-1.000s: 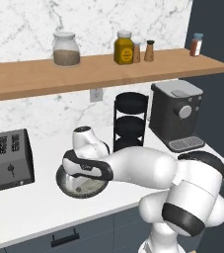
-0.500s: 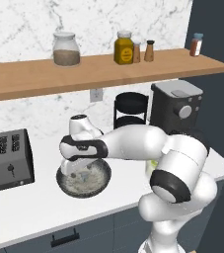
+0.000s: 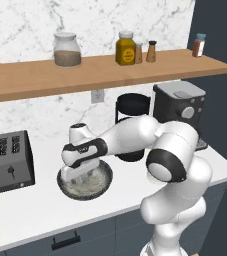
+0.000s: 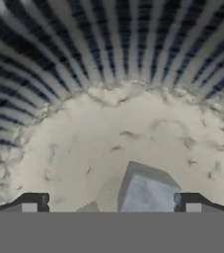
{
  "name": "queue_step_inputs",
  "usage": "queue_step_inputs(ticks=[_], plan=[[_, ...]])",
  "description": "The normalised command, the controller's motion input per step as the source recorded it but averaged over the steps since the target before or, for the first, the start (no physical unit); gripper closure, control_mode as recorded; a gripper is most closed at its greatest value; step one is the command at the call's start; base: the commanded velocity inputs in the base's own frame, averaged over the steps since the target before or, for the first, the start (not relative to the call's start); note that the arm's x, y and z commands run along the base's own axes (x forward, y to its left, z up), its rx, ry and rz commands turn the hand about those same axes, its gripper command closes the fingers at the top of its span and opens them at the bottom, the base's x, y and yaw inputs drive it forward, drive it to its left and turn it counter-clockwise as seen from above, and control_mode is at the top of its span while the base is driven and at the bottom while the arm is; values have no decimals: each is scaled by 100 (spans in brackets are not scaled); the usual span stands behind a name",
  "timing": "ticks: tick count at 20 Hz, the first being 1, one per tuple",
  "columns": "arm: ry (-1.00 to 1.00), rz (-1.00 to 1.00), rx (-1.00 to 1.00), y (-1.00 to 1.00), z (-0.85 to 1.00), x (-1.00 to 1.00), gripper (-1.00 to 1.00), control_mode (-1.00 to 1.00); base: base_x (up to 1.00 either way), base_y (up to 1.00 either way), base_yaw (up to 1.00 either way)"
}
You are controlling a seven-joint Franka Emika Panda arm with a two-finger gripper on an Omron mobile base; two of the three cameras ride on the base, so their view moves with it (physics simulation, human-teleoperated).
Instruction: Grab a lemon wedge from the fridge and one ice cube from the ice bowl, and put them in the glass of lemonade.
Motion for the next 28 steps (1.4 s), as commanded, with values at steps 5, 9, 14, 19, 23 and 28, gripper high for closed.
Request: queue_step_inputs(ticks=[5, 9, 14, 19, 23, 28], plan=[[-7, -5, 0, 0, 0, -28, -100, -100, 0, 0, 0], [0, -1, 0, 0, -11, 0, -100, -100, 0, 0, 0], [0, 0, 0, 0, -1, 8, -100, -100, 0, 0, 0], [0, 0, 0, 0, 0, 6, -100, -100, 0, 0, 0], [-7, -1, 0, 0, -11, -5, -100, -100, 0, 0, 0], [-6, -1, 0, -1, -3, 10, -100, -100, 0, 0, 0]])
